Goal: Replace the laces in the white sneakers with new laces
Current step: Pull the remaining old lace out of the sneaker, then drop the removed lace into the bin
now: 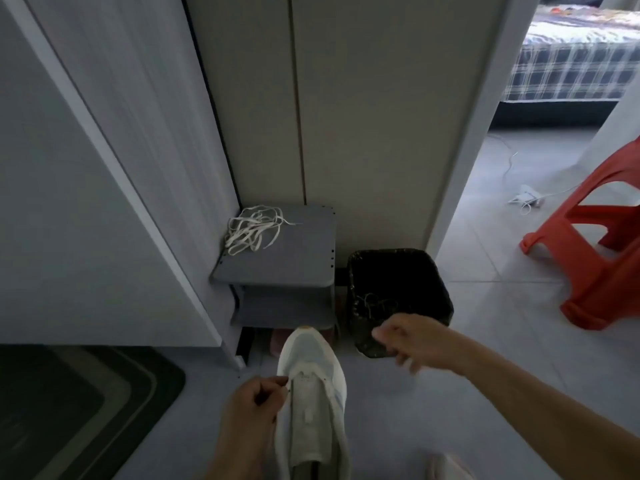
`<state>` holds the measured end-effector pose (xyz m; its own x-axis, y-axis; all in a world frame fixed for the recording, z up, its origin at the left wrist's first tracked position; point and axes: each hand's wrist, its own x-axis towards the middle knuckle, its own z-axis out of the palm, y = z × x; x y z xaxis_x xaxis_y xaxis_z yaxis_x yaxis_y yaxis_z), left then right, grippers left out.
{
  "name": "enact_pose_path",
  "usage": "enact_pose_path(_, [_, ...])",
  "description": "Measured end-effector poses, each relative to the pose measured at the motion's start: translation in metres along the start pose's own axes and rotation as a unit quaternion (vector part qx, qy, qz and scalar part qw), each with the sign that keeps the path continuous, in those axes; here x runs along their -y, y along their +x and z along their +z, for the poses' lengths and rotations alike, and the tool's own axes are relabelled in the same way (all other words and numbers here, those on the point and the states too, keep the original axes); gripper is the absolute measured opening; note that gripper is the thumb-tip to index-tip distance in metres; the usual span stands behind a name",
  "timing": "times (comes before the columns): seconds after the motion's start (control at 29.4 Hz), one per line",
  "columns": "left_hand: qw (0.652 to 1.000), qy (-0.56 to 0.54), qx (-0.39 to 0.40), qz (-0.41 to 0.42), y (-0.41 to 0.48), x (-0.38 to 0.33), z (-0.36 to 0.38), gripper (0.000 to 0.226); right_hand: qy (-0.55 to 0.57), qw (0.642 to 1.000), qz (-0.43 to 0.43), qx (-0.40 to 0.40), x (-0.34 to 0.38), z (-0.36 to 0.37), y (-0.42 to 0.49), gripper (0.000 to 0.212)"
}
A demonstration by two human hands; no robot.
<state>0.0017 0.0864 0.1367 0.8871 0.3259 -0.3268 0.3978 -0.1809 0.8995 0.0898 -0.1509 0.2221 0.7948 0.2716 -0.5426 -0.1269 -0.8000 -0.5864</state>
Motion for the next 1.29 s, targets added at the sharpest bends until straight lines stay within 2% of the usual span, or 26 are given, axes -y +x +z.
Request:
enact_pose_path(0.07, [1.000, 0.020, -0.002, 0.009, 0.007, -0.004, 0.007, 0.022, -0.055, 0.993, -0.017, 0.102, 0.010, 0.022, -0.040, 0.050])
enact_pose_path(0.1, [0.999, 0.039, -0.001, 0.024, 0.013, -0.005, 0.013, 0.025, -0.073, 0.990, -0.025, 0.116, 0.011, 0.025, -0.054, 0.052])
enact_pose_path(0.17, [0.995, 0.088, -0.007, 0.049, 0.026, -0.005, 0.030, 0.030, -0.036, 0.997, -0.042, 0.057, 0.007, 0.017, -0.068, 0.045])
enact_pose_path(0.24, [0.995, 0.092, -0.004, 0.048, 0.038, 0.007, 0.053, 0.034, 0.001, 0.998, -0.037, -0.057, -0.002, 0.006, -0.067, 0.035])
enact_pose_path(0.31, [0.995, 0.097, 0.007, 0.031, 0.043, 0.027, 0.077, 0.036, -0.086, 0.987, -0.026, -0.132, -0.010, 0.002, -0.064, 0.033])
enact_pose_path(0.37, [0.992, 0.121, 0.014, 0.016, 0.041, 0.056, 0.101, 0.034, -0.159, 0.979, -0.028, -0.126, -0.018, 0.002, -0.058, 0.035])
enact_pose_path(0.44, [0.989, 0.147, 0.031, 0.003, 0.032, 0.082, 0.122, 0.023, -0.191, 0.978, -0.023, -0.082, -0.022, 0.004, -0.052, 0.039])
enact_pose_path(0.51, [0.982, 0.186, 0.045, -0.004, 0.020, 0.103, 0.136, 0.011, -0.207, 0.975, -0.027, -0.070, -0.022, 0.003, -0.047, 0.041])
enact_pose_path(0.58, [0.978, 0.204, 0.043, -0.022, 0.016, 0.121, 0.147, 0.012, -0.204, 0.975, -0.041, -0.079, -0.023, 0.003, -0.041, 0.042])
enact_pose_path(0.75, [0.971, 0.194, 0.051, -0.128, 0.028, 0.141, 0.156, 0.013, -0.217, 0.971, -0.057, -0.084, -0.028, 0.007, -0.031, 0.042])
enact_pose_path(0.88, [0.951, 0.286, 0.083, -0.086, 0.044, 0.155, 0.158, 0.023, -0.227, 0.969, -0.065, -0.072, -0.027, 0.012, -0.023, 0.044])
enact_pose_path(0.95, [0.940, 0.313, 0.099, -0.090, 0.043, 0.163, 0.160, 0.013, -0.228, 0.968, -0.062, -0.081, -0.028, 0.012, -0.019, 0.044])
enact_pose_path(0.99, [0.933, 0.343, 0.080, -0.075, 0.042, 0.170, 0.159, 0.009, -0.225, 0.968, -0.058, -0.089, -0.029, 0.011, -0.018, 0.043])
enact_pose_path(1.02, [0.927, 0.370, 0.054, -0.034, 0.038, 0.181, 0.158, 0.011, -0.221, 0.969, -0.055, -0.097, -0.029, 0.010, -0.016, 0.042])
enact_pose_path(1.09, [0.917, 0.396, 0.044, -0.031, 0.024, 0.197, 0.152, 0.035, -0.215, 0.969, -0.052, -0.114, -0.029, 0.009, -0.014, 0.041])
enact_pose_path(1.16, [0.923, 0.370, 0.073, -0.080, 0.003, 0.206, 0.146, 0.059, -0.209, 0.969, -0.052, -0.124, -0.027, 0.009, -0.013, 0.040])
enact_pose_path(1.23, [0.937, 0.327, 0.069, -0.105, -0.017, 0.210, 0.144, 0.081, -0.206, 0.969, -0.055, -0.126, -0.024, 0.010, -0.013, 0.040])
enact_pose_path(1.26, [0.941, 0.318, 0.050, -0.106, -0.022, 0.207, 0.144, 0.086, -0.206, 0.969, -0.057, -0.126, -0.022, 0.011, -0.013, 0.040])
enact_pose_path(1.29, [0.936, 0.311, 0.056, -0.155, -0.023, 0.199, 0.142, 0.084, -0.205, 0.969, -0.058, -0.126, -0.020, 0.011, -0.012, 0.039])
